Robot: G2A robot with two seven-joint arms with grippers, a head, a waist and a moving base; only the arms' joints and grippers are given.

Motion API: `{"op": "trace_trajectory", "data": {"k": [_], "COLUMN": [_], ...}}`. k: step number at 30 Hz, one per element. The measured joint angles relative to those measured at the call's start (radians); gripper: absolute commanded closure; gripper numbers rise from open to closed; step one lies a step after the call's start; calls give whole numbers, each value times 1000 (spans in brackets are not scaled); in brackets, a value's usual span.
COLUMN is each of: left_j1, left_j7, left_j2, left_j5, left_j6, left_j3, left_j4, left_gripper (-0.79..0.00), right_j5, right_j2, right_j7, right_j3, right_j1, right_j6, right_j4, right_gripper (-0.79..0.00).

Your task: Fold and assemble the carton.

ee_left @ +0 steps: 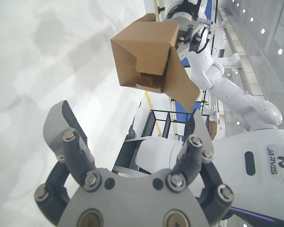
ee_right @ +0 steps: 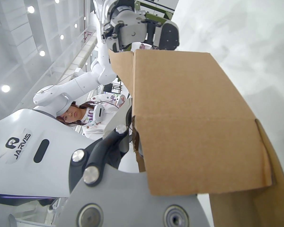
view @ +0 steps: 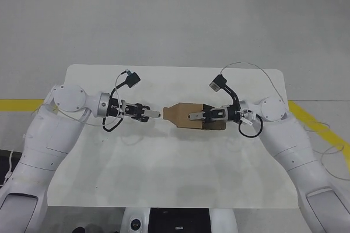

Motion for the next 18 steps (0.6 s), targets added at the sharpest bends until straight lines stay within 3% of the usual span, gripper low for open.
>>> {"op": "trace_trajectory", "data": {"k": [10, 18], "left_j1": [17, 8], "left_j7": [35, 62], "left_j2": [12, 5], "left_j5": [121, 120], "left_j6": [45, 87], "left_j3": [-1, 29], "left_j4": [-111, -73], "left_gripper": [-785, -785], "right_j5": [-68, -90], "right_j2": [-7, -7], "right_j7": [-41, -34], "right_j3": [-22, -24], "right_j1": [2, 2], "right_j6": [35, 35], "right_j4": [-24, -79], "right_gripper": [0, 0]}}
